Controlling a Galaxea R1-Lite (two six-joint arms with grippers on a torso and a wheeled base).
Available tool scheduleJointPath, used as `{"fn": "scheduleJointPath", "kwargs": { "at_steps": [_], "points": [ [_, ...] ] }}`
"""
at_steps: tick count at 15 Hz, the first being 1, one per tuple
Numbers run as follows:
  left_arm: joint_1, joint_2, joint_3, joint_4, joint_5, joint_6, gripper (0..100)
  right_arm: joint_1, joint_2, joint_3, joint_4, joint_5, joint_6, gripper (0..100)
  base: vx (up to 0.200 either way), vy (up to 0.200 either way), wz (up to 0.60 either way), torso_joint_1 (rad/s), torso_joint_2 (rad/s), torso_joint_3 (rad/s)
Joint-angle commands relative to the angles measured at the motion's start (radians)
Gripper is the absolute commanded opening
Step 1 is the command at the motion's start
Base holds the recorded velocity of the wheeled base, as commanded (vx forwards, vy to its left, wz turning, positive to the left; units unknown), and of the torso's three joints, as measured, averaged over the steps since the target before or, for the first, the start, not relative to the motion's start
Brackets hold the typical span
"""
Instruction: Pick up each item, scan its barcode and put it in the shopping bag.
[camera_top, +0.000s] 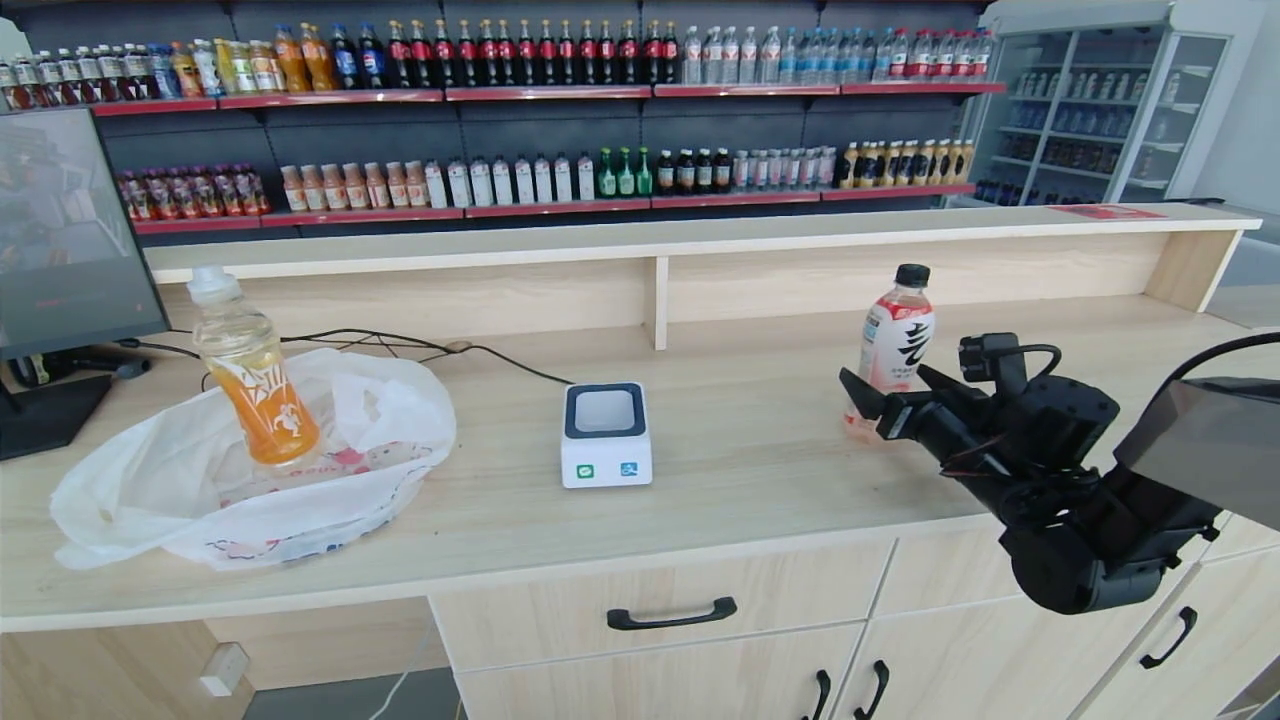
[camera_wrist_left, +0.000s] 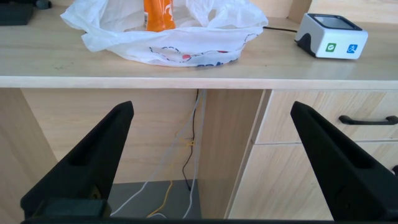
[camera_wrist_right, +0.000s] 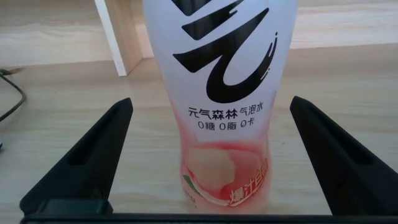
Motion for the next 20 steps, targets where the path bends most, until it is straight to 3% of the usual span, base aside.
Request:
{"fn": "scheduleJointPath", "kwargs": {
  "at_steps": [1,10,20],
  "points": [
    [0.0,0.0,0.0,0.0,0.0,0.0,100,0.0,0.019,-0.036,-0.001,0.003,-0.002,100,0.0,0.0,0.0,0.0,0.0,0.0],
    [0.0,0.0,0.0,0.0,0.0,0.0,100,-0.002,0.031,-0.134,0.081,0.052,-0.002,100,0.0,0.0,0.0,0.0,0.0,0.0],
    [0.0,0.0,0.0,0.0,0.0,0.0,100,-0.002,0.046,-0.125,0.075,0.055,-0.002,100,0.0,0.0,0.0,0.0,0.0,0.0]
  ]
}}
